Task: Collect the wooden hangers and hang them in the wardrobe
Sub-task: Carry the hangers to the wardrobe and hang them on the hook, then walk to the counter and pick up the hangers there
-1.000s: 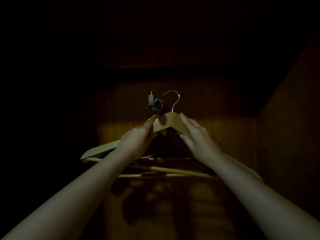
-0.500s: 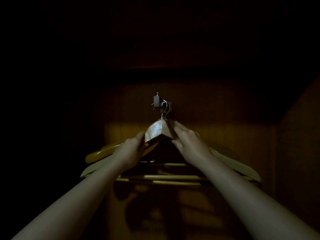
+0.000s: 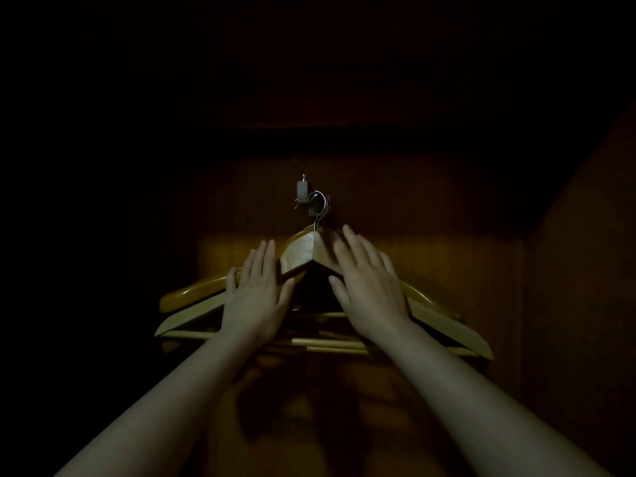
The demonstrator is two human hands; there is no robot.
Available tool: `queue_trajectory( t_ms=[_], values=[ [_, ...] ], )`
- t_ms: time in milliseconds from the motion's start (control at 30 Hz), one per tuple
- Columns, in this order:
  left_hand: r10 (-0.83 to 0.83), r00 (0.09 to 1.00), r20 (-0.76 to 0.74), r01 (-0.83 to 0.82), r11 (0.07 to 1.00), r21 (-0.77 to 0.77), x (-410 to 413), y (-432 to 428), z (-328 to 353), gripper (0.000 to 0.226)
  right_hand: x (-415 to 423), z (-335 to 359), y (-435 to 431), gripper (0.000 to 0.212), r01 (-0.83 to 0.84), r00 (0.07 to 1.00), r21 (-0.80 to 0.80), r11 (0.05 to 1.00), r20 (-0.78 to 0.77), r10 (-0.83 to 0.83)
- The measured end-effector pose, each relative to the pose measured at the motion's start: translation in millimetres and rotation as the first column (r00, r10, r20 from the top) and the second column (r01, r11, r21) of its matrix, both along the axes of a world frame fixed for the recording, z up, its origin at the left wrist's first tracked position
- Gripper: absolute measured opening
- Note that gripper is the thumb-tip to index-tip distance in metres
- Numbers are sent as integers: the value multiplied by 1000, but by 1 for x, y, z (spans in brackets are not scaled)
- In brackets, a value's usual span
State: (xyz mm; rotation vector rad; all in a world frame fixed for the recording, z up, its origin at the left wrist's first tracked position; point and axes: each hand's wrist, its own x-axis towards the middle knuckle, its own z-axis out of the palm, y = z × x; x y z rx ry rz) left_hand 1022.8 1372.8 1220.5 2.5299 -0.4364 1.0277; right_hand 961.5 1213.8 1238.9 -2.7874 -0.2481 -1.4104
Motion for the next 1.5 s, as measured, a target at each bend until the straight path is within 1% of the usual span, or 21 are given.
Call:
queue_trajectory(
  t_ms=[67, 133, 200, 267, 433, 533, 633, 700, 800, 867, 967, 1033, 1100, 1167, 1267, 1367, 1433, 1500],
  values=[
    [-56, 996, 66, 57, 998, -11, -13, 3, -9, 66, -9, -5, 0, 57, -19, 999, 2, 1000, 44, 19],
    [-147, 982, 116, 145, 989, 22, -29, 8, -19, 66, -21, -13, 2, 53, -36, 998, -11, 999, 54, 36],
    [-258, 959, 122, 244, 963, 113, -46, 15, -32, 67, -36, -25, 3, 50, -20, 999, -15, 1000, 41, 20],
    [-361, 929, 81, 342, 922, 183, -63, 23, -45, 63, -54, -40, 4, 48, -6, 1000, 0, 1000, 21, 6],
    [-556, 828, -77, 549, 775, 314, -108, 39, -87, 61, -111, -98, 14, 41, 51, 994, 65, 997, -97, -44],
    [-613, 750, -247, 660, 678, 324, -137, 48, -123, 55, -155, -144, 25, 38, 113, 974, 141, 984, -211, -82],
    [-625, 645, -440, 760, 585, 284, -167, 55, -165, 46, -206, -191, 40, 35, 226, 914, 213, 951, -384, -132],
    [-614, 545, -571, 829, 497, 257, -184, 57, -198, 40, -242, -226, 50, 34, 328, 855, 248, 912, -489, -174],
    [-563, 379, -734, 915, 346, 207, -213, 55, -254, 34, -299, -284, 63, 31, 487, 744, 290, 824, -631, -218],
    [-515, 276, -812, 949, 279, 146, -236, 51, -292, 31, -340, -324, 70, 27, 564, 657, 305, 768, -729, -193],
    [-376, 110, -920, 978, 205, 33, -279, 44, -346, 31, -406, -377, 82, 22, 700, 503, 299, 649, -851, -152],
    [-299, 13, -954, 983, 181, -43, -305, 44, -375, 32, -442, -408, 91, 24, 763, 446, 285, 581, -882, -153],
    [-212, -53, -976, 983, 159, -88, -341, 42, -405, 31, -489, -437, 102, 25, 838, 388, 286, 464, -911, -138],
    [-139, -100, -985, 980, 157, -121, -378, 41, -432, 31, -537, -463, 113, 24, 892, 347, 297, 341, -933, -94],
    [-55, -157, -986, 973, 164, -164, -434, 39, -471, 30, -611, -497, 130, 26, 948, 271, 263, 181, -963, -17],
    [40, -126, -991, 975, 190, -116, -483, 42, -509, 29, -688, -525, 149, 28, 978, 206, 209, 27, -975, 85],
    [86, -105, -991, 974, 212, -85, -512, 46, -533, 27, -737, -542, 164, 29, 982, 183, 174, -70, -971, 155],
    [147, -72, -987, 971, 234, -37, -539, 52, -552, 28, -784, -560, 177, 29, 975, 180, 143, -170, -959, 221]
  ],
)
